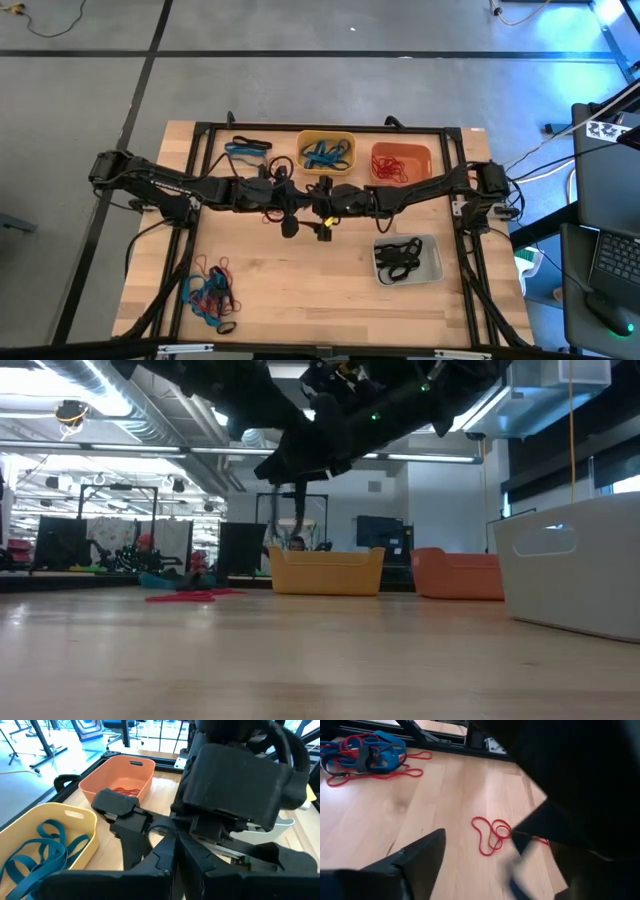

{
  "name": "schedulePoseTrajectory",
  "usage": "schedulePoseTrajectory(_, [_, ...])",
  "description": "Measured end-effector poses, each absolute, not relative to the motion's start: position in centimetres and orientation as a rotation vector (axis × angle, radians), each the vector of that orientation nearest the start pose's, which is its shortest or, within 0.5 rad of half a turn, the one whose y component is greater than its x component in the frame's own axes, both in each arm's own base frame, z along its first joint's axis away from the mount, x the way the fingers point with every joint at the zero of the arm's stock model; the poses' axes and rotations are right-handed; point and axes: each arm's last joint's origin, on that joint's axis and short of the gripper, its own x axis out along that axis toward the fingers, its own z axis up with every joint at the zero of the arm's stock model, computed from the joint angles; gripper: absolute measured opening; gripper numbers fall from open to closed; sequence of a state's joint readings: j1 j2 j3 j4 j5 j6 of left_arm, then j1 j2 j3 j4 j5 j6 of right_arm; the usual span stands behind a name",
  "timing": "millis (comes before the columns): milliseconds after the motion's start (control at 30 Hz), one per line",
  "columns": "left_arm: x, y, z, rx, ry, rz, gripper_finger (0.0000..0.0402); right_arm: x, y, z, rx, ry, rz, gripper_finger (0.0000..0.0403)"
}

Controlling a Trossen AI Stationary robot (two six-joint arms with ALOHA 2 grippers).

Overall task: Sort rubber bands into baskets
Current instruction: Put the black rubber band into the white bin

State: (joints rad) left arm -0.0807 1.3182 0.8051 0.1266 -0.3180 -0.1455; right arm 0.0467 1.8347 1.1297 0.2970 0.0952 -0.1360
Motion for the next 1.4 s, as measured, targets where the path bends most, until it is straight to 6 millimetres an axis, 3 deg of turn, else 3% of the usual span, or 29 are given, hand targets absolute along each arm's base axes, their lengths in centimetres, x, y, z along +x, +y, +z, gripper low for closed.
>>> schedulePoseTrajectory(633, [28.4, -1.7, 25.4, -0.056, 0.374, 0.248, 0.0015, 40.3, 1.6, 20.7, -0.166, 0.413, -0.019, 0.0011])
schedulePoseTrajectory(900, [28.4, -2.5, 25.5, -0.017, 0.367, 0.194, 0.0029, 40.2, 1.8, 20.6, -0.155, 0.415, 0.035, 0.0018])
schedulePoseTrajectory(1133, [28.3, -2.7, 25.4, 0.002, 0.390, 0.177, 0.0122, 39.9, 1.9, 20.9, -0.181, 0.439, 0.055, 0.0011])
schedulePoseTrajectory(1400, [26.7, -2.8, 26.4, 0.010, 0.424, 0.166, 0.0172, 36.7, 3.4, 24.8, -0.197, 0.503, 0.095, 0.0003])
